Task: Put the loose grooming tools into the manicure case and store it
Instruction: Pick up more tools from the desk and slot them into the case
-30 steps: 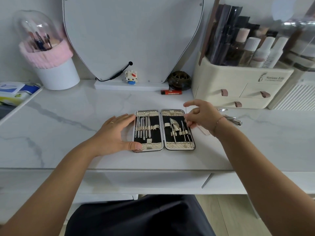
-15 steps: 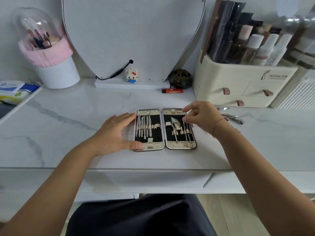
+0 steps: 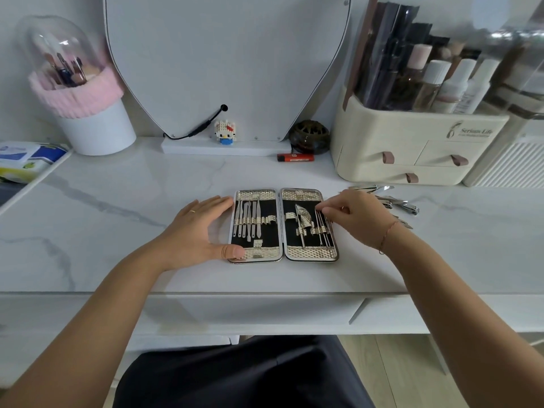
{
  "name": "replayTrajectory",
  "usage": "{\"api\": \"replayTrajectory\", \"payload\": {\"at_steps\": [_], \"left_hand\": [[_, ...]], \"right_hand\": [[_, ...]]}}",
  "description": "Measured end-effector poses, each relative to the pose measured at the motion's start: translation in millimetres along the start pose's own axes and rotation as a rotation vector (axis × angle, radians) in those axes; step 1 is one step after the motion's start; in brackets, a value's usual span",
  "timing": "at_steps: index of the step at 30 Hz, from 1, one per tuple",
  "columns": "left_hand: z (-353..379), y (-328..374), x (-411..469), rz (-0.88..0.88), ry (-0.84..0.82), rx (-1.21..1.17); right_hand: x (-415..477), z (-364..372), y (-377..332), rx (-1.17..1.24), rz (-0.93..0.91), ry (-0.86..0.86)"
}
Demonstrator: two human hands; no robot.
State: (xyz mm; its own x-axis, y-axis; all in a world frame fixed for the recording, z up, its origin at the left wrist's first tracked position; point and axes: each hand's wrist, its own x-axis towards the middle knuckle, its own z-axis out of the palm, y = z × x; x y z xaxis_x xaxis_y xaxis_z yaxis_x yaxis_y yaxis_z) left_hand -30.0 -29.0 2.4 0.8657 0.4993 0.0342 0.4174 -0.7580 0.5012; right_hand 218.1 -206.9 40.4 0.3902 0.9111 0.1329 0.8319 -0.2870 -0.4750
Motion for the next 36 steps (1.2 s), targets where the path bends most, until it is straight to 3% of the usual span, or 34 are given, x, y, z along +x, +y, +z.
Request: {"api": "replayTrajectory", "payload": {"at_steps": [5, 10, 29, 36], "left_hand": [[0, 0, -1, 0.018, -0.003, 0.004], [0, 1, 0, 0.038, -0.012, 0.041], [0, 3, -1, 0.038, -0.002, 0.03], [-1, 3, -1, 0.036, -0.008, 0.031]], "right_hand": [[-8, -3, 5, -0.045, -0.089, 0.01], [-16, -19, 32, 0.076, 0.16, 0.265], [1, -14, 9, 0.006, 0.411, -0.035], [2, -17, 16, 0.085, 0.392, 0.031]]}}
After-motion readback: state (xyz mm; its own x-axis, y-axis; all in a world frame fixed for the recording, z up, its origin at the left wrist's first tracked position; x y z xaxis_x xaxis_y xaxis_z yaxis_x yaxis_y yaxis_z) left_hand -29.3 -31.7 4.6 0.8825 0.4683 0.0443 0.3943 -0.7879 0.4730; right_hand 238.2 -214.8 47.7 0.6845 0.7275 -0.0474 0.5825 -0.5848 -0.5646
